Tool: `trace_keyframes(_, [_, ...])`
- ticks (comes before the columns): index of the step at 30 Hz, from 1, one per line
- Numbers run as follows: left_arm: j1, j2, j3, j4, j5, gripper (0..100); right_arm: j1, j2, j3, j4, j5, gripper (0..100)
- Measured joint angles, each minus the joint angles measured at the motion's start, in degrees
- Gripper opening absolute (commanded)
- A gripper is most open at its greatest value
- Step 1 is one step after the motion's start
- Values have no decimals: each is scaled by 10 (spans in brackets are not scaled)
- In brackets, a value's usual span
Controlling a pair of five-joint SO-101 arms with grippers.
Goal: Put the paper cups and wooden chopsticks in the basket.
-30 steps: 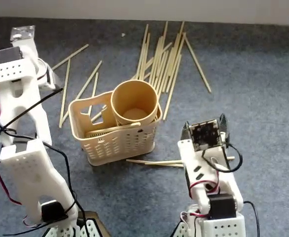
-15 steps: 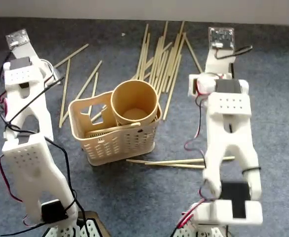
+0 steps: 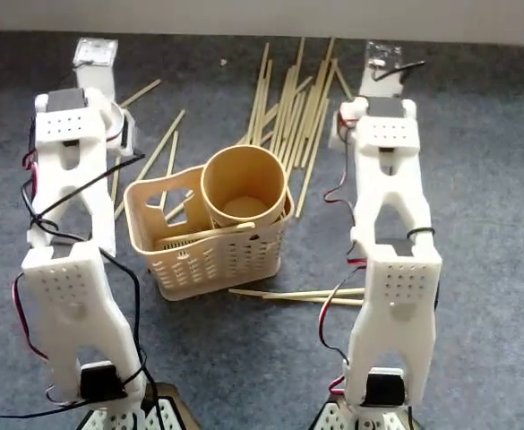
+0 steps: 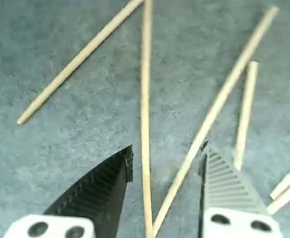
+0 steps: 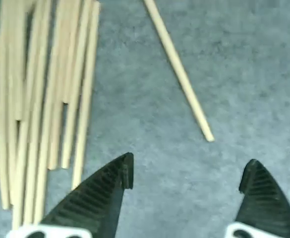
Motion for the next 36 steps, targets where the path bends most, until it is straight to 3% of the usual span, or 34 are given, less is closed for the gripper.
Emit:
trace_keyframes(7, [2,-68,-288,206,-54,242,24,-48,-59,151,62,322])
trace_keyframes(10, [2,-138,-362,233,-60,242,43,-110,-70,192,76,322])
trace_keyframes(13, [2,-222,-302,238,-77,242,61,-167,-73,216,91,322])
trace_keyframes(20, [55,-368,-5,240,-142,268,61,-294,-31,245,112,322])
trace_keyframes(26, [92,-468,101,240,-153,313,56,-453,108,244,133,322])
trace_keyframes(30, [127,-508,139,240,-153,312,41,-572,280,171,148,322])
trace_keyframes(36, [127,-517,170,240,-165,312,27,-760,683,-75,174,322])
